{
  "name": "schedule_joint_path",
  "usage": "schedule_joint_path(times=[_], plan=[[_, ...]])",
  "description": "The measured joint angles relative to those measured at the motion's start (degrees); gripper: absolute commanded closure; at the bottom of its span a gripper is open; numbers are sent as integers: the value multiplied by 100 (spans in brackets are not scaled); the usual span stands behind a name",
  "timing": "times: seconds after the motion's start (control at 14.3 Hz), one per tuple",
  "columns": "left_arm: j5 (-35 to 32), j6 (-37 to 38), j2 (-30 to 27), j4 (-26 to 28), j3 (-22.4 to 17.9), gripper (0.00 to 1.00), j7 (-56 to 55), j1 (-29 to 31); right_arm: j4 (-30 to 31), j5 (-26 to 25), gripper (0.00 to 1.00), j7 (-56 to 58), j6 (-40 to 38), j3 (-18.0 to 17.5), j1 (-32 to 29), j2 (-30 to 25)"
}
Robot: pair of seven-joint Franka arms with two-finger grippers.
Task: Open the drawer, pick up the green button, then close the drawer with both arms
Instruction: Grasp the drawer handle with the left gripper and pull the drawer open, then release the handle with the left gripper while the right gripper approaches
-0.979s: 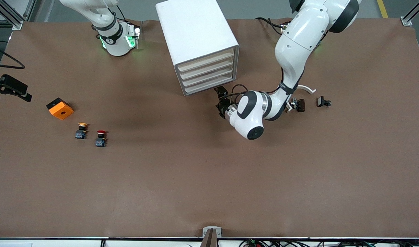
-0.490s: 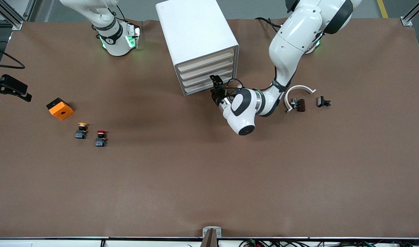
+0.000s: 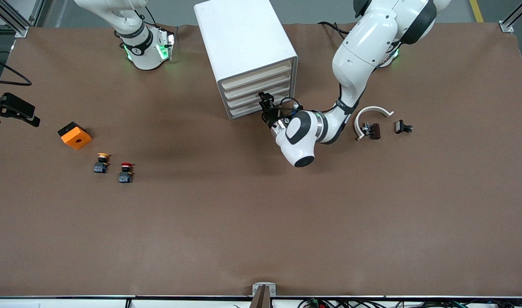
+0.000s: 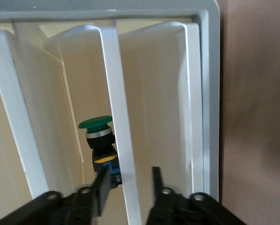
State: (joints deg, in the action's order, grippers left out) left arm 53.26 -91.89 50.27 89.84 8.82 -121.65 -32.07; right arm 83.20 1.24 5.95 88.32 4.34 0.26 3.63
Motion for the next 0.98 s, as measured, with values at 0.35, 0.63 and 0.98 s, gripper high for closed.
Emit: schedule_joint_path(times=[0.35,0.63,0.98], plan=[[38,70,15,-11,-4,100,-149,42,0,0,0,2,-6,-25,48,6],[39,70,15,-31,-47,100,-193,116,0,1,0,2,-6,-27,59,8],[39,58,18,-92,-74,100,-188,535,0,-2,0,-1,4,-43,395,57]])
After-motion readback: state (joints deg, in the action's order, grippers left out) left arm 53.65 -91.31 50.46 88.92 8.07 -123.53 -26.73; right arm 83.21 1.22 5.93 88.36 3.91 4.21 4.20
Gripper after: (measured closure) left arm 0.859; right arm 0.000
